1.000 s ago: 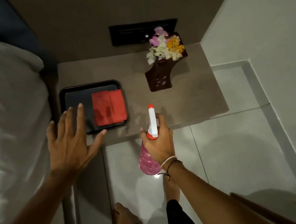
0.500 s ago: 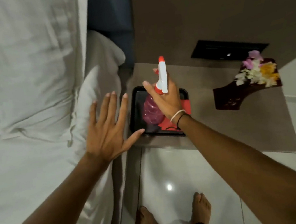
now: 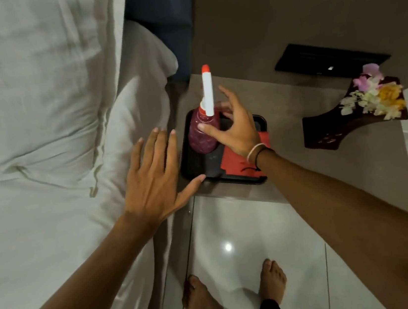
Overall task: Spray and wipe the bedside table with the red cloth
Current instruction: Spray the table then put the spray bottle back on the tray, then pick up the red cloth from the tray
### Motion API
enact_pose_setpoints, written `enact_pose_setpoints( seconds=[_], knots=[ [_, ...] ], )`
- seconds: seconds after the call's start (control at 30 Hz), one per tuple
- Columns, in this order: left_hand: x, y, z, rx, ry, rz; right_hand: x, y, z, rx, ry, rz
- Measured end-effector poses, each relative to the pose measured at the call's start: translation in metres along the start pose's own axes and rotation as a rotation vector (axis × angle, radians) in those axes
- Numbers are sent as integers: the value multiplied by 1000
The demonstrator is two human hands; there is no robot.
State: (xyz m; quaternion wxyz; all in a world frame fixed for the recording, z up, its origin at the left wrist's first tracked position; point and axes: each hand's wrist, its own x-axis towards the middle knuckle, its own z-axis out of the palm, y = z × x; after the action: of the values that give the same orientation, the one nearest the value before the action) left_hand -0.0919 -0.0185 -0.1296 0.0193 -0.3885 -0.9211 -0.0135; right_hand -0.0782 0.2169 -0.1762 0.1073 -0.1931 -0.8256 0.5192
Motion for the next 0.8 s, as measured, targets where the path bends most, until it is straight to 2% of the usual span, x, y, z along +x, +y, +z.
enact_pose_setpoints(
  seconds=[0.1, 0.2, 0.4, 0.5, 0.57, 0.67, 0.73, 0.8],
  knots=[
    [2, 28, 11, -119, -104, -3, -29, 30, -42, -83, -11, 20],
    [19, 66, 31, -346, -265, -89, -57, 62, -76, -139, 26, 103],
    [71, 133, 77, -621, -462, -280, -107, 111, -108, -44, 70, 177],
    [93, 149, 92, -685, -417, -424, -129, 128, -116, -7, 125, 200],
    [106, 155, 98, -788, -351, -575, -142, 136, -121, 0, 176, 209],
    [121, 156, 102, -882, -340, -773, -157, 144, -130, 53, 269, 236],
    [125, 156, 99, -1018, -330, -858, -161, 146, -136, 117, 308, 295],
    [125, 159, 91, -1168, -310, -862, -159, 145, -144, 253, 351, 402]
  ],
)
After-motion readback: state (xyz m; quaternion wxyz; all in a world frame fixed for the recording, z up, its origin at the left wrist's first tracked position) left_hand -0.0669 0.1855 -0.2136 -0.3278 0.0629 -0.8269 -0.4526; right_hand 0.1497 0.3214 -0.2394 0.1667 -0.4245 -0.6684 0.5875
